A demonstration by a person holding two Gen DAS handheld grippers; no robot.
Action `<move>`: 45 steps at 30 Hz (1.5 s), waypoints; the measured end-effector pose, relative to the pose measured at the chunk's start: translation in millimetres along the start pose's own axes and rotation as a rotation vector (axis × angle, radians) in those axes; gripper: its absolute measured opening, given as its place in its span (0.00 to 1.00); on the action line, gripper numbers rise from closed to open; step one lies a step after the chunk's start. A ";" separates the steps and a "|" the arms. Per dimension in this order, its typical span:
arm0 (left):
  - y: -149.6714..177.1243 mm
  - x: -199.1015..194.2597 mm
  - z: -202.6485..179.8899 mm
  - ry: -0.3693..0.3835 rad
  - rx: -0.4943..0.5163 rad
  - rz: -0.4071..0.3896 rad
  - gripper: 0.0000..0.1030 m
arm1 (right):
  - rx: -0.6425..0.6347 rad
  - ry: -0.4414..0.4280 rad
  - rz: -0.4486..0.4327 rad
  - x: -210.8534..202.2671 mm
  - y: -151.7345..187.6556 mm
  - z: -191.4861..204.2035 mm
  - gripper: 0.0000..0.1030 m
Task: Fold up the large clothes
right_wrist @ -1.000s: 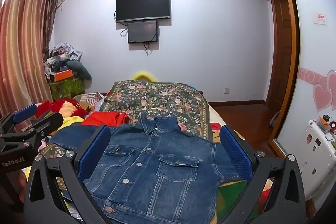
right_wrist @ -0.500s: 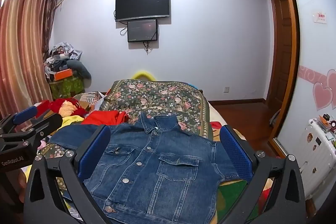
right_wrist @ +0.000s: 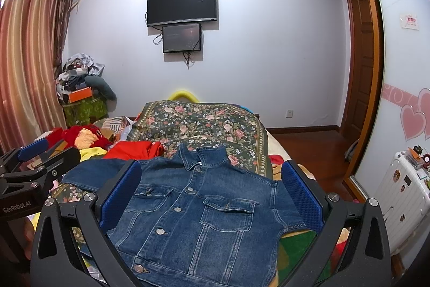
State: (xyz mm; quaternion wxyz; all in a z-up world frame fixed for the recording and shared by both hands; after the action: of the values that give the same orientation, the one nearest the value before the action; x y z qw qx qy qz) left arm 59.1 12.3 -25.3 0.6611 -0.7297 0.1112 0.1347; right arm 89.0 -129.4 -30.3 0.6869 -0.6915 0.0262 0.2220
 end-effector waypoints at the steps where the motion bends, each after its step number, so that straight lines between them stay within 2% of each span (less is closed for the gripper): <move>1: 0.3 0.1 -1.1 0.000 0.002 0.000 1.00 | 0.000 0.000 0.000 0.0 0.0 0.1 1.00; 45: 5.4 6.9 9.2 -0.018 -0.031 0.016 1.00 | -0.008 -0.001 0.019 7.0 0.2 6.4 1.00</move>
State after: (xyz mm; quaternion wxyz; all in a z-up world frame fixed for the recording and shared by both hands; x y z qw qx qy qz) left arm 63.4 21.0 -33.6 0.6495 -0.7378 0.1088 0.1483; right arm 93.6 -121.4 -32.6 0.6818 -0.6939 0.0316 0.2293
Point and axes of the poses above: each gripper's, at about its wrist camera, not at the fingertips, and x roughly the way its jaws point, z to its left, y to its underside, the point moved 5 cm from there along x, roughly the way its jaws point, and after that the axes turned 1 degree about -y, right-handed, at the moved point
